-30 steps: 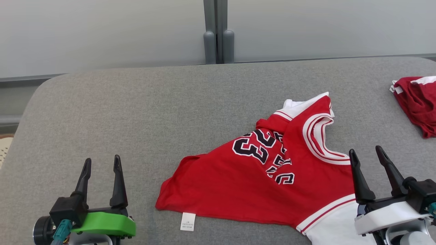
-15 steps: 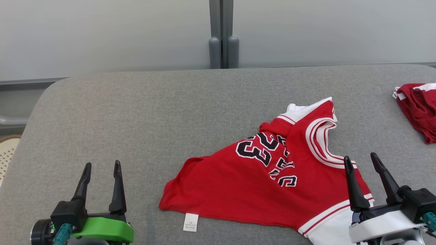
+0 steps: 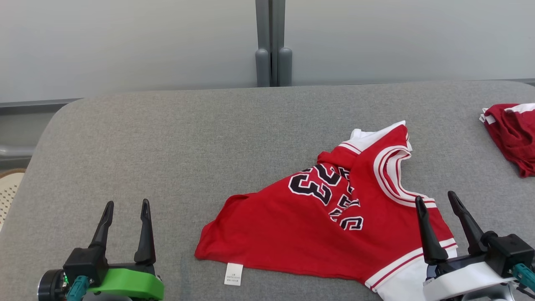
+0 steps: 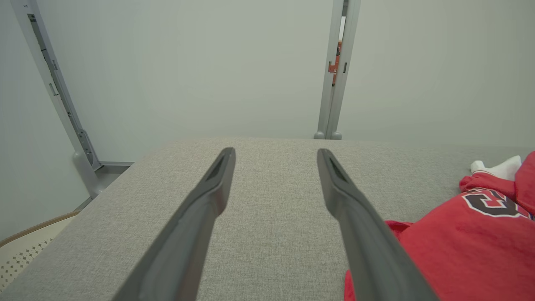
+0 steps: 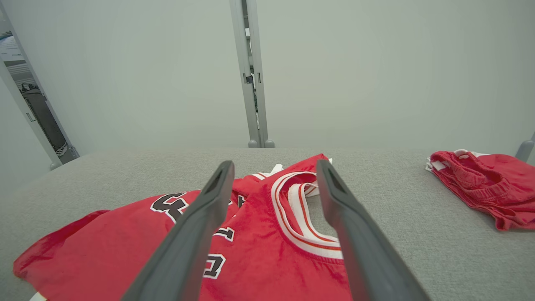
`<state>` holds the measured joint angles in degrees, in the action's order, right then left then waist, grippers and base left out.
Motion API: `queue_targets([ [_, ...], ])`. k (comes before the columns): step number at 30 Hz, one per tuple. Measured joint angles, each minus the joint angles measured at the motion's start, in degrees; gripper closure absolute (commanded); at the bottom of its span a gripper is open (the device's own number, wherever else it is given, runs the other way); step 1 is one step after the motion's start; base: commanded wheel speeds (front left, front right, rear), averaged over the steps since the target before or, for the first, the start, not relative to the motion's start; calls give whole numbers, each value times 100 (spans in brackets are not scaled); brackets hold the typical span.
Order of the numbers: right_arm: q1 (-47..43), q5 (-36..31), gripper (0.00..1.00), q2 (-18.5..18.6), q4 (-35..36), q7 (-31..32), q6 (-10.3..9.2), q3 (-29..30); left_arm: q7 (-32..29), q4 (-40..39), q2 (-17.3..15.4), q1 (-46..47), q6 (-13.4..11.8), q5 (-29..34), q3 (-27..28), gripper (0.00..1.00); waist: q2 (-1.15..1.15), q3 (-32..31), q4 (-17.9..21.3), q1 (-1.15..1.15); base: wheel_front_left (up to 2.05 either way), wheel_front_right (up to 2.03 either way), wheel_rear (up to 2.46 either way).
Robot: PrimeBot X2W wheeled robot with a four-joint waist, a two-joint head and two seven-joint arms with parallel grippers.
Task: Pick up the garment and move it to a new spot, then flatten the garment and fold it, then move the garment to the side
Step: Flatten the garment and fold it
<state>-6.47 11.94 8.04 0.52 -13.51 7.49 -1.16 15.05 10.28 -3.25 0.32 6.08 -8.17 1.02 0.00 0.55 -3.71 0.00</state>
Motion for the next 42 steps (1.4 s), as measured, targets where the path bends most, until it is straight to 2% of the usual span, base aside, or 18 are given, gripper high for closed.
queue_targets([
  [31, -24, -14, 0, 19, -116, 12, 0, 47, 0, 63, 7, -35, 54, 52, 66, 0, 0, -47, 17, 0, 0, 0, 0],
  [35, -24, -57, 0, 19, -369, 64, 0, 223, 0, 270, 10, -34, 71, 53, -85, 0, 0, -9, 31, 0, 0, 0, 0],
  [42, -21, -166, 0, -32, -1141, 124, 0, 486, -1, 1045, 25, 117, 107, 81, -689, 0, 0, 152, 79, 0, 0, 0, 0],
])
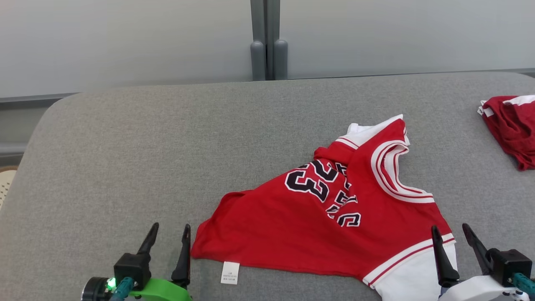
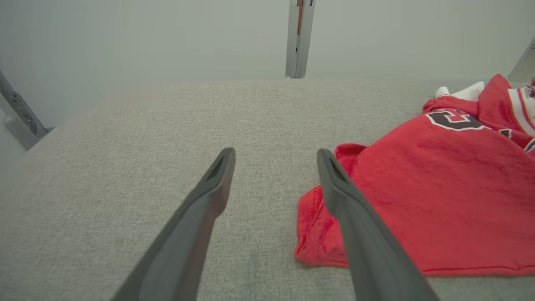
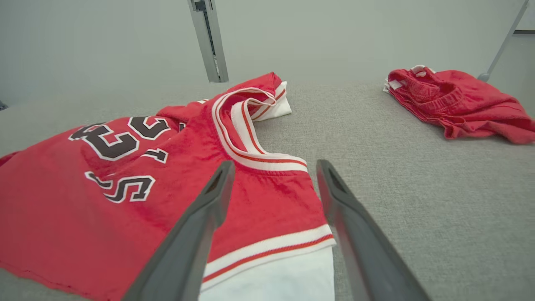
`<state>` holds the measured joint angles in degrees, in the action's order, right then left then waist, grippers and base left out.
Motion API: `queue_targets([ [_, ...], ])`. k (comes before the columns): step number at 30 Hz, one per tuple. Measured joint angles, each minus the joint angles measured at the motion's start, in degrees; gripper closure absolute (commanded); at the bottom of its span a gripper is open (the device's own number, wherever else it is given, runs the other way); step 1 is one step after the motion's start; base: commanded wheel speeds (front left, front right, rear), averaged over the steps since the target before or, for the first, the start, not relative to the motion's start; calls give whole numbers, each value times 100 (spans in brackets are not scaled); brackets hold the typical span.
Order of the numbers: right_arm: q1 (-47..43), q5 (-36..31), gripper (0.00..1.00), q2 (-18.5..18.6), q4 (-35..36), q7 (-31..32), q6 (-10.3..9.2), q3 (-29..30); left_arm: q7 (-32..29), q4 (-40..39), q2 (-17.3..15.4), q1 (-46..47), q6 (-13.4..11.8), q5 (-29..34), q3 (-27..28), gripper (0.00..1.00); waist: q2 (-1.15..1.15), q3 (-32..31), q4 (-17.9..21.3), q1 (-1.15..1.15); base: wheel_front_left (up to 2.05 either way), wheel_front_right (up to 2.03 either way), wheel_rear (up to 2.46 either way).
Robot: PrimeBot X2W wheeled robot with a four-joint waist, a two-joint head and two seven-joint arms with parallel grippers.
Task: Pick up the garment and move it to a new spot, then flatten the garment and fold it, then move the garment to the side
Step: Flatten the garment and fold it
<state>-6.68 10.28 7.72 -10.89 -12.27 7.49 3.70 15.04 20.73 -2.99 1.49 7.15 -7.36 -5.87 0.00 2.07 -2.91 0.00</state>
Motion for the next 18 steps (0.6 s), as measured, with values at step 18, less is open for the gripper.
queue_targets([
  [18, 63, 67, 0, -79, -1735, -247, 0, -96, -1, 1374, 3, 420, 18, -220, -672, 0, 0, 427, 218, 0, 0, 0, 0],
])
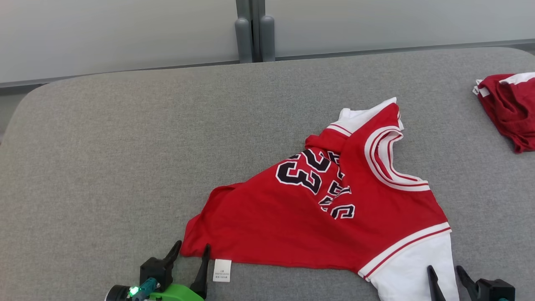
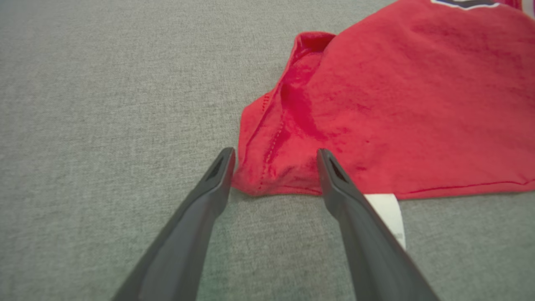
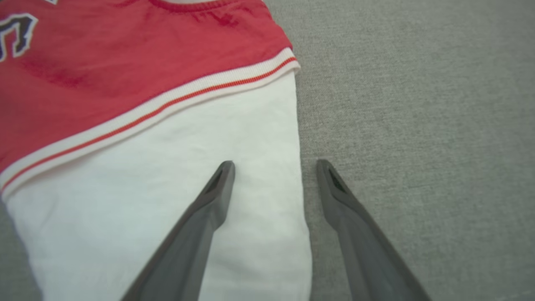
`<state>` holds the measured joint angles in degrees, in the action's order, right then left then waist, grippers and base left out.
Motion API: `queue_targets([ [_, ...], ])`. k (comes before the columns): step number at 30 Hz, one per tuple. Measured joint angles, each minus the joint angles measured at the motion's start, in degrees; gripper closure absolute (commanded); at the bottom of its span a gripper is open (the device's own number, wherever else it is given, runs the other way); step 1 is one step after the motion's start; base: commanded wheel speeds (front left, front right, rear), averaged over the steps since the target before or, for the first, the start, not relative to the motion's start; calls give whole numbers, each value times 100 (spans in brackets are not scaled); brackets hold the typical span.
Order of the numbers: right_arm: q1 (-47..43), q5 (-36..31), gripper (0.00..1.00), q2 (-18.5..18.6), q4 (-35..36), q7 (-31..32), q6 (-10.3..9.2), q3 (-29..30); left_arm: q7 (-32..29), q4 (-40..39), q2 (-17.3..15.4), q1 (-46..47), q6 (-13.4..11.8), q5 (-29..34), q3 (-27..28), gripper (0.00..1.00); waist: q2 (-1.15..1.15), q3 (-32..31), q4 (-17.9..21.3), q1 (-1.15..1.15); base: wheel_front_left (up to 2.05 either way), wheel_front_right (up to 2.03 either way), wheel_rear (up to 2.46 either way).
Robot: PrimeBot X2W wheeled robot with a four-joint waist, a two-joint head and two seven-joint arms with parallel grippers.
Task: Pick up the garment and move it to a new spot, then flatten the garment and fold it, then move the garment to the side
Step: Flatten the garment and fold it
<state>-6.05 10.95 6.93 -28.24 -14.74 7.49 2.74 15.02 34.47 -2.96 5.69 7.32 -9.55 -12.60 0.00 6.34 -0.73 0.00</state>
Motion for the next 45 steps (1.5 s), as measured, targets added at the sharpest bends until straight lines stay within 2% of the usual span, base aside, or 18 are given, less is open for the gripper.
queue_targets([
  [5, -53, 73, 0, -18, -130, -51, -11, -198, 0, 138, 0, 74, 1, -52, -31, 0, 0, 12, 1, 0, 0, 0, 0],
  [6, -57, 118, 7, -16, -159, -56, -18, -256, 1, 233, 1, 96, 1, -90, -81, 17, 0, 11, 4, 0, 0, 0, 0],
  [7, -59, 162, 52, -16, -181, -63, -22, -293, 3, 314, 1, 106, 1, -115, -129, 64, 0, 11, 6, 0, 0, 0, 0],
  [8, -59, 190, 98, -16, -194, -78, -22, -327, 13, 346, 1, 119, 1, -153, -165, 100, 0, 13, 9, 0, 0, 0, 0],
  [13, -42, 328, 100, -43, -179, -81, -8, -502, 14, 376, 2, 211, 4, -294, -233, 100, 0, 16, 40, 0, 0, 0, 0],
  [17, 76, 583, 100, -45, 103, -33, -8, -521, 10, 109, -21, 231, 4, -382, -229, 100, 0, 11, 79, 0, 0, 0, 0],
  [21, 507, 709, 100, 76, 565, -24, -1, -624, 9, -232, -42, 357, 4, -514, -181, 100, 0, 6, 127, 0, 0, 0, 0],
  [26, 1185, 879, 100, 324, 799, -22, -1, -737, 10, -494, -37, 764, 4, -918, -210, 100, 0, 40, 194, 0, 0, 0, 0],
  [30, 2191, 1040, 100, 564, 767, 104, -1, -871, -103, -492, -232, 1619, 4, -1236, -460, 100, 0, 190, 219, 0, 0, 0, 0],
  [36, 4373, 1555, 100, 811, 246, 502, -1, -1070, -603, -342, -671, 3609, 5, -1911, -715, 100, 0, 575, 258, 0, 0, 0, 0],
  [38, 5278, 1774, 100, 838, -88, 715, -1, -1162, -816, -210, -881, 4417, 7, -1970, -869, 100, 0, 750, 284, 1, 0, 0, 0],
  [40, 6111, 1892, 100, 912, -465, 893, -1, -1171, -980, -11, -959, 5165, 5, -2174, -888, 100, 0, 921, 309, 1, 0, 0, 0],
  [45, 8252, 2070, 100, 942, -1407, 1010, -1, -922, -1063, 688, -970, 7104, 7, -2423, -899, 100, 0, 1400, 369, 1, 0, 0, 0],
])
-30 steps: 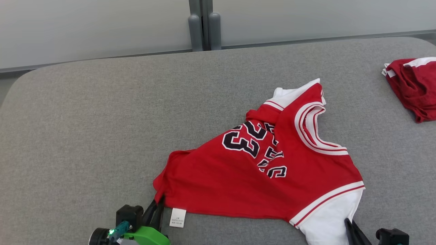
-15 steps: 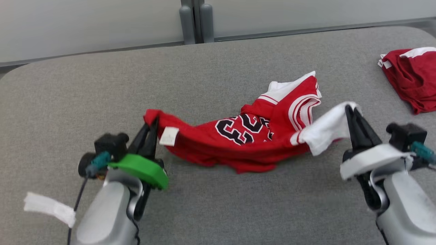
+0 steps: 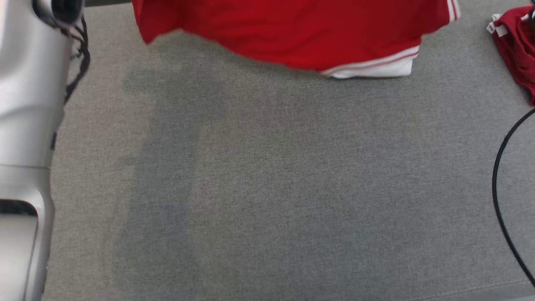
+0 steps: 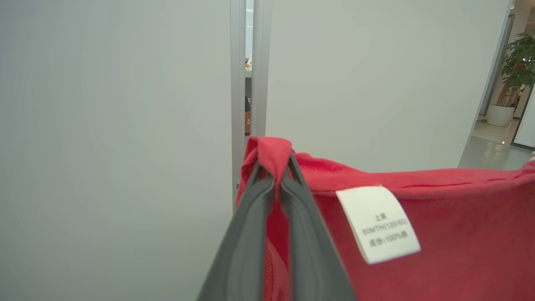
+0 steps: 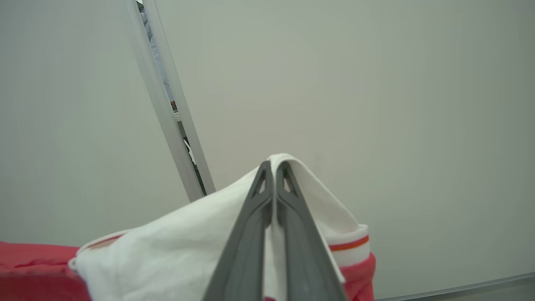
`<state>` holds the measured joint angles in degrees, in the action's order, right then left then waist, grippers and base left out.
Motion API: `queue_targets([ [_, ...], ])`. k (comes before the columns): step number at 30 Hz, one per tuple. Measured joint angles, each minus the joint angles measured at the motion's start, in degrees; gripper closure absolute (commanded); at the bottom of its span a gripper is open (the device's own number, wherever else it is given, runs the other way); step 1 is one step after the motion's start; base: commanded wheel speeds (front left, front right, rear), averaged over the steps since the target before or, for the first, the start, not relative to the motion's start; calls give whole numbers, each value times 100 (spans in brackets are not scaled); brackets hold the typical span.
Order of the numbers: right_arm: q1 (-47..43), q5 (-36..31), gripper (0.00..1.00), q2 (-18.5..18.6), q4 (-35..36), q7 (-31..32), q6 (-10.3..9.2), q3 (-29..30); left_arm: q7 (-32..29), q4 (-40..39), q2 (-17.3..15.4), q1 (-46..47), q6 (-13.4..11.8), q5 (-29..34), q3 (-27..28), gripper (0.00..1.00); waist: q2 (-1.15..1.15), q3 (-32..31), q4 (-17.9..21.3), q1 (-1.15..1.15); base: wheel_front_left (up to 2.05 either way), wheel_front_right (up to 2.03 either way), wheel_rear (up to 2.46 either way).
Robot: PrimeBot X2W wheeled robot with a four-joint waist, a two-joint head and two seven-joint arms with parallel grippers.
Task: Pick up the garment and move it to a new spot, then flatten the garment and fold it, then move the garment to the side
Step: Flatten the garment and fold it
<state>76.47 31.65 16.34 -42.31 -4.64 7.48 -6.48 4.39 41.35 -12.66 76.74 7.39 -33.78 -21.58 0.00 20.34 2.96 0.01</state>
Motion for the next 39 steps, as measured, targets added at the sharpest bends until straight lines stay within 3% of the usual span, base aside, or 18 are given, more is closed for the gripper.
queue_targets([
  [9, 2193, -433, 100, 5, -1025, -289, 0, -453, 380, 998, -94, 2003, 0, -272, -45, 100, 0, 515, 220, 0, 0, 0, 0],
  [16, 2344, -171, 100, -21, -1096, -491, 0, -1227, 635, 1165, -90, 2204, 0, -545, -537, 100, 0, 795, 260, 0, 0, 0, 0],
  [26, -125, 1004, 100, 512, -276, -865, 1, -2148, 1040, 721, -374, 77, 0, -1017, -1045, 100, 0, 794, 130, -1, 0, 0, 0],
  [30, -1360, 1411, 100, 915, 307, -939, 1, -2235, 1057, 69, -434, -1094, -10, -1057, -782, 100, 0, 591, 95, -2, 0, 0, 0],
  [33, -2307, 1622, 100, 1085, 789, -966, 1, -2226, 1058, -514, -408, -2122, -172, -871, -394, 100, 0, 418, 63, -2, 0, 0, 0],
  [39, -4235, 1831, 100, 1256, 1578, -1004, 2, -2011, 1061, -1425, -8, -4311, -425, -627, 182, 100, 0, 46, 11, -2, 0, 0, 0],
])
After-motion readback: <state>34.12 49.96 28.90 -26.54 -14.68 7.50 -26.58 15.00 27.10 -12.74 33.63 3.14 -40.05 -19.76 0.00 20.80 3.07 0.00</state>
